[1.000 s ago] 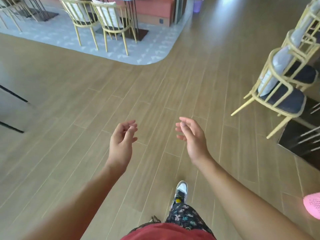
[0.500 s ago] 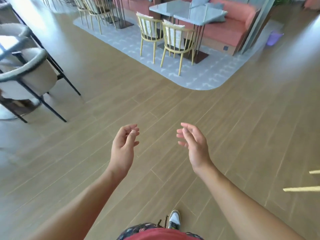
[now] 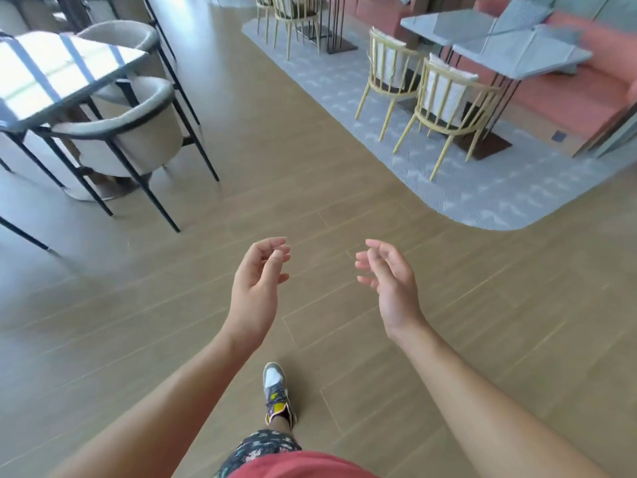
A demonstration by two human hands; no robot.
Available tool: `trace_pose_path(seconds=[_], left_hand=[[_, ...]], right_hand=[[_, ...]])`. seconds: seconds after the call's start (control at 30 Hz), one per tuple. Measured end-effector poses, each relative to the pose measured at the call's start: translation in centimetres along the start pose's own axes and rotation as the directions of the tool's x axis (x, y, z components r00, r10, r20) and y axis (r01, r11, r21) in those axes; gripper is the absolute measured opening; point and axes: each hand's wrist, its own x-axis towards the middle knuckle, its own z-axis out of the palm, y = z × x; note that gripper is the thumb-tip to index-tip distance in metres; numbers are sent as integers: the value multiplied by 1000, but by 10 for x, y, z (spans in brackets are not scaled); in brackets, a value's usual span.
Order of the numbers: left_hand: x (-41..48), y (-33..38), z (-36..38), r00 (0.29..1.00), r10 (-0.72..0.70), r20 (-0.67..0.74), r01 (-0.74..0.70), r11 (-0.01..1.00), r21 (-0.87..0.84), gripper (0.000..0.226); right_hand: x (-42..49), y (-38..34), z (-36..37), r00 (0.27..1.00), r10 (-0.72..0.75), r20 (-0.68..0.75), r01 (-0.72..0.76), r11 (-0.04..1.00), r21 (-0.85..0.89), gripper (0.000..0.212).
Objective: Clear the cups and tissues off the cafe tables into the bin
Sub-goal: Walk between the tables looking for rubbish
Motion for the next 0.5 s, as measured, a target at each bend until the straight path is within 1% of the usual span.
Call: trace_pose_path(seconds=[0.1,0.23,0.4,0.5], left_hand=[[82,2,-2,1000,6,9,-6,1000,5,22],[185,17,-6,998,33,49,-35,999,31,21],[291,28,5,998,29,52,-32,998,48,23],[351,26,16,998,22,50,-25,998,54,23]], right_hand=[[74,-2,32,1000,-8,-1,8,1000,-16,41],[166,-15,74,999,-29,-16,29,999,-23,32],[260,-27,111,999,-32,-15,32,999,-24,42],[321,-30,123,999,-35,-23,35,999,-23,40]])
